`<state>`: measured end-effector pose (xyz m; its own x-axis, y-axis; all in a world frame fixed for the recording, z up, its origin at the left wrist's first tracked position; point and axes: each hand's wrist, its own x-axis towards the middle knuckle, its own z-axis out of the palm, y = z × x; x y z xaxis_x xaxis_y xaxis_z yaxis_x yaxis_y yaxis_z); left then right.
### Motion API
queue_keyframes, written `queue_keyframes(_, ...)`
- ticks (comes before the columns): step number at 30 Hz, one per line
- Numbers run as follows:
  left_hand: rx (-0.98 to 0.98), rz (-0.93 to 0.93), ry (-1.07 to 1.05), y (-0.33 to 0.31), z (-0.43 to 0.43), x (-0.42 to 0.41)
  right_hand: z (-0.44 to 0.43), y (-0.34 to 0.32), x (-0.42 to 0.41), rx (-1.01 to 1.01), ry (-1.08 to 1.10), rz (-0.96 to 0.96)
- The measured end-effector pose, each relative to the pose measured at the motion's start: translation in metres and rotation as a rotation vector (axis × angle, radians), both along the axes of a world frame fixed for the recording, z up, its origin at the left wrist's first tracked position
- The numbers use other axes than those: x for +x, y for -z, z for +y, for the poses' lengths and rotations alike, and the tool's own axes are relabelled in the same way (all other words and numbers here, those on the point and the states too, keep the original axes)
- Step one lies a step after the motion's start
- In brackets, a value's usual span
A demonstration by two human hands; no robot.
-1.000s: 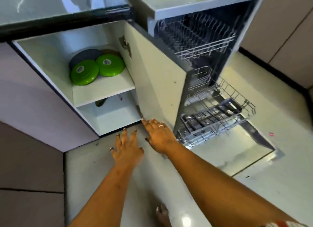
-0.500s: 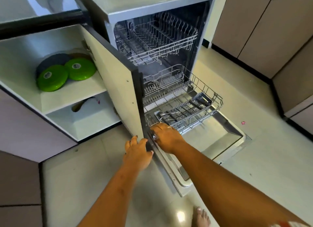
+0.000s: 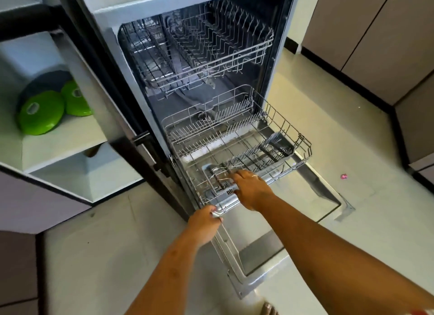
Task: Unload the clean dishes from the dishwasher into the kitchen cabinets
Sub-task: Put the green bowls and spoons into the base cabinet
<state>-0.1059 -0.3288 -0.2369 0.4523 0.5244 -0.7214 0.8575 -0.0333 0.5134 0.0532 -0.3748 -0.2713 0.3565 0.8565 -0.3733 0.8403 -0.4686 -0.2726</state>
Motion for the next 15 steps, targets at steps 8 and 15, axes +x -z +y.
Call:
queue_keyframes(8, -0.012, -0.028, -0.183, 0.025, 0.022, 0.040, 0.013, 0.033, 0.064, -0.142, 0.032, 0.047)
queue_keyframes(15, -0.038, -0.021, -0.260, 0.059, 0.037, 0.069, 0.037, 0.071, 0.078, -0.218, -0.005, 0.067)
